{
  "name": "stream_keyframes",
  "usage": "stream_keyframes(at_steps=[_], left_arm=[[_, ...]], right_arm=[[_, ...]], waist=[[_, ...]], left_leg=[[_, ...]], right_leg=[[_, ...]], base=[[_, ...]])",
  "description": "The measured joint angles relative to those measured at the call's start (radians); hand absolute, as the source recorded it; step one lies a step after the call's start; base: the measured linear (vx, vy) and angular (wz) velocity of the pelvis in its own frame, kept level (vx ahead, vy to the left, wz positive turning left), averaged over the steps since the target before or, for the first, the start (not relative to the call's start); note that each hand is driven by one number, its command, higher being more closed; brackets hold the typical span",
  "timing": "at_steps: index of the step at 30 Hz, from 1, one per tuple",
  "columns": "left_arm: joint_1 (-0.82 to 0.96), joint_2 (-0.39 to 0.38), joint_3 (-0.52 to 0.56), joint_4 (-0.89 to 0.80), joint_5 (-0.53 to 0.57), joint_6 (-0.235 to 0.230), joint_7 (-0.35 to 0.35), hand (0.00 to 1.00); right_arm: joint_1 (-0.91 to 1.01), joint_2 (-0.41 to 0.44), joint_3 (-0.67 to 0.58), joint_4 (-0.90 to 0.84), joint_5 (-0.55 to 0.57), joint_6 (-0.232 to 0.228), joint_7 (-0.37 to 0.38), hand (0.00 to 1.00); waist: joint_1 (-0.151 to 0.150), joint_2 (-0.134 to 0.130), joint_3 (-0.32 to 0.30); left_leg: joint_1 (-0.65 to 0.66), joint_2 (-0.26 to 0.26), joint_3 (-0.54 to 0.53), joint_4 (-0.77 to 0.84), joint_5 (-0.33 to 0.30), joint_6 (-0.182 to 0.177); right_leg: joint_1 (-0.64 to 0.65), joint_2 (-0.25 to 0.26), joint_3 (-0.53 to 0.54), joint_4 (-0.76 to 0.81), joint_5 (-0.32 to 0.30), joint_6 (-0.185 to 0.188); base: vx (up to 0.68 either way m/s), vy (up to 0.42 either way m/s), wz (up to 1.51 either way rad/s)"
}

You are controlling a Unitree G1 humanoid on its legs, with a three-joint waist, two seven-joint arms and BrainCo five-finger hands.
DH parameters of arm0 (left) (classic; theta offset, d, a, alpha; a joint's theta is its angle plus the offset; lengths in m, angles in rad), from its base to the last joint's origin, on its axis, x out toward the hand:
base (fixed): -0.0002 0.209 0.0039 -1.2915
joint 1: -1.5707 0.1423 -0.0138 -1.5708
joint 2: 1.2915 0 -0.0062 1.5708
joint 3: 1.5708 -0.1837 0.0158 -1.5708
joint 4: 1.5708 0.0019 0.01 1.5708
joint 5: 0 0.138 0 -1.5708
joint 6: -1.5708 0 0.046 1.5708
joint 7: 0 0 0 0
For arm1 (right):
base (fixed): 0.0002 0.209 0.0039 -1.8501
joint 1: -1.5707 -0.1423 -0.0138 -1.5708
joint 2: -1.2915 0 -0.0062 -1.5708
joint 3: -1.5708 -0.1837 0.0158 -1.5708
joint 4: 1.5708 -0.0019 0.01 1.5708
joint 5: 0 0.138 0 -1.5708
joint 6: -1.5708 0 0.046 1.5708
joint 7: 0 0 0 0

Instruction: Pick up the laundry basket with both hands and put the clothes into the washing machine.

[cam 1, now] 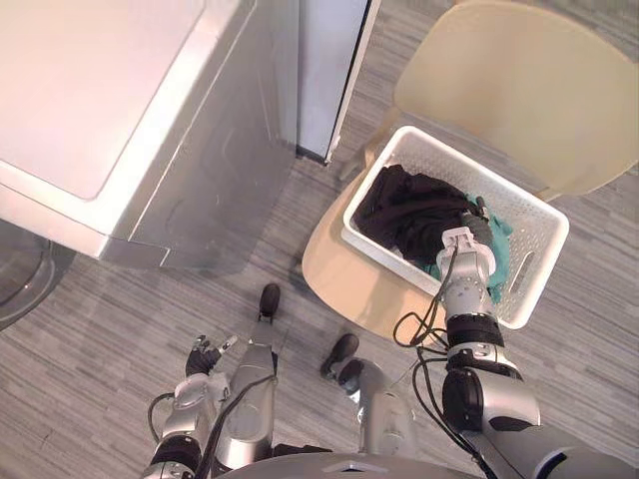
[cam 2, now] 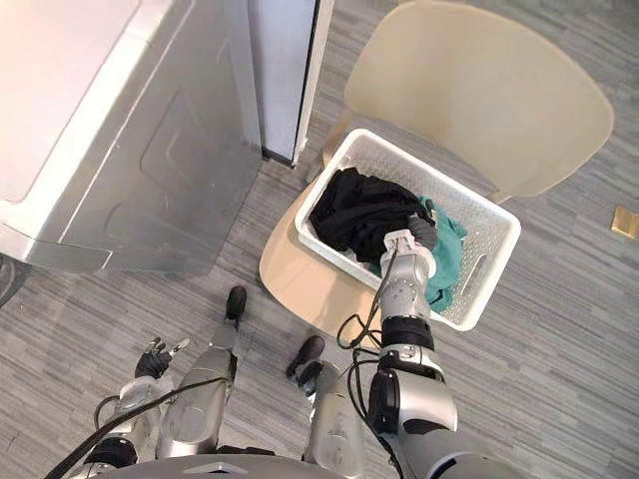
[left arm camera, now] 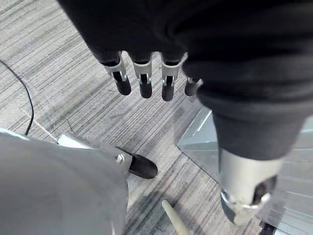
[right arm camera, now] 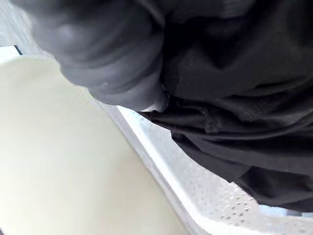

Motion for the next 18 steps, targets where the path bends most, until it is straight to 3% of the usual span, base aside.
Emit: stream_keyframes(at_steps=[9,11,18], left_arm=[[0.071,0.000,0.047,0.086,0.042,0.018,-0.011,0.00],[0.090,0.002,0.080,0.099,0.068,0.028,-0.020,0.00],[0.128,0.004,0.144,0.152,0.142,0.053,-0.020,0.00]], right_arm=[[0.127,0.026,0.003,-0.077,0.010,-0.004,0.003,1.00],[0.146,0.021,0.016,-0.077,-0.041,-0.002,0.009,1.00],[0.179,-0.007,0.030,-0.076,-0.068,0.003,0.030,1.00]], waist=[[-0.028,-0.002,-0.149],[-0.034,0.001,-0.185],[-0.046,0.006,-0.216]], left_leg=[[0.124,-0.009,0.020,-0.002,-0.033,-0.016],[0.139,-0.002,0.029,-0.002,-0.040,-0.026],[0.171,0.004,0.038,-0.004,-0.050,-0.023]], right_leg=[[0.159,0.013,0.004,-0.108,0.010,0.033],[0.186,0.033,0.015,-0.157,0.033,0.036],[0.254,0.069,0.036,-0.286,0.104,0.041]], base=[[0.07,-0.020,0.00],[0.03,-0.027,-0.14],[-0.01,-0.004,-0.12]])
